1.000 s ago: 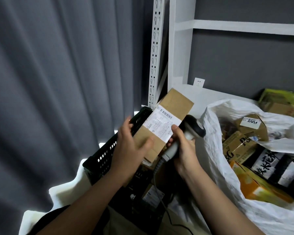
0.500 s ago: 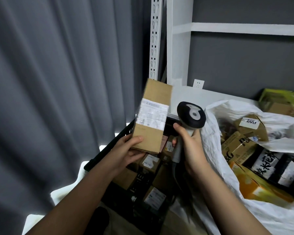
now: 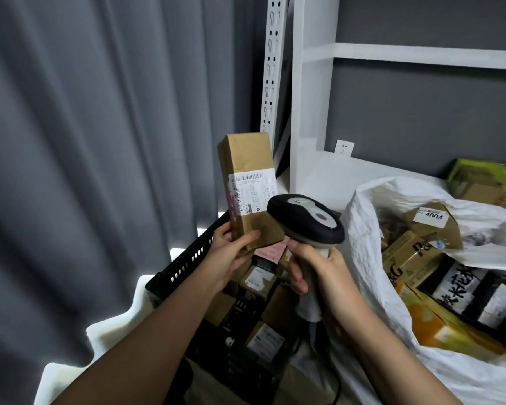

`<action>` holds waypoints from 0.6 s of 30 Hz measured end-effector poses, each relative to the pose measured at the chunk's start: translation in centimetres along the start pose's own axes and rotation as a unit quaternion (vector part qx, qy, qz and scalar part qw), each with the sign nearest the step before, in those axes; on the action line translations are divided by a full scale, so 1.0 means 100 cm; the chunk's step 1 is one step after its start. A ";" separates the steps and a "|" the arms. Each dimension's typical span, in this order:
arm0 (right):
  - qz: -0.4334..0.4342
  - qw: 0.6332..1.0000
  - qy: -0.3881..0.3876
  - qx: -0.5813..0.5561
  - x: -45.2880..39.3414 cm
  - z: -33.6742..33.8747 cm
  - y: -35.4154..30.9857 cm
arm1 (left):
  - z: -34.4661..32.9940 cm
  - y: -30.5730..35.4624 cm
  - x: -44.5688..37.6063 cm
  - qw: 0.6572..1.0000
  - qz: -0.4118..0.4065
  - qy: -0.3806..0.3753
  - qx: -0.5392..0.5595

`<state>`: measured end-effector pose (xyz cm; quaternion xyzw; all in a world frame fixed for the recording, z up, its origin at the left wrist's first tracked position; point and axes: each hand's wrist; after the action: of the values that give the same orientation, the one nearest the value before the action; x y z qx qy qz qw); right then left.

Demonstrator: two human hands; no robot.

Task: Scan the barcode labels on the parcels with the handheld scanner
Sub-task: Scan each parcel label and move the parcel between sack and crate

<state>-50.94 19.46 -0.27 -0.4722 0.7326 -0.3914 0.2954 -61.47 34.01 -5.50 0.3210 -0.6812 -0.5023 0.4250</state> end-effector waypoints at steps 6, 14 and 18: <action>0.009 0.998 -0.006 0.067 0.003 -0.002 0.002 | -0.001 -0.007 -0.006 1.000 -0.003 -0.007 0.018; 0.020 0.995 -0.002 0.100 0.004 -0.004 0.002 | 0.001 -0.009 -0.012 1.000 0.003 -0.004 0.003; 0.016 0.996 -0.005 0.084 0.003 -0.005 0.002 | 0.002 -0.010 -0.012 1.000 0.000 -0.009 0.000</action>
<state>-51.51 19.42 -0.26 -0.4360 0.7032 -0.4441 0.3437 -61.14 34.89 -6.77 0.3162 -0.6850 -0.5051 0.4192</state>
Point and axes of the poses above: each hand's wrist, its own x-axis away from the middle knuckle, its own z-axis out of the back of the hand, y = z × x, and after that the axes turned 15 degrees about -x, right-handed
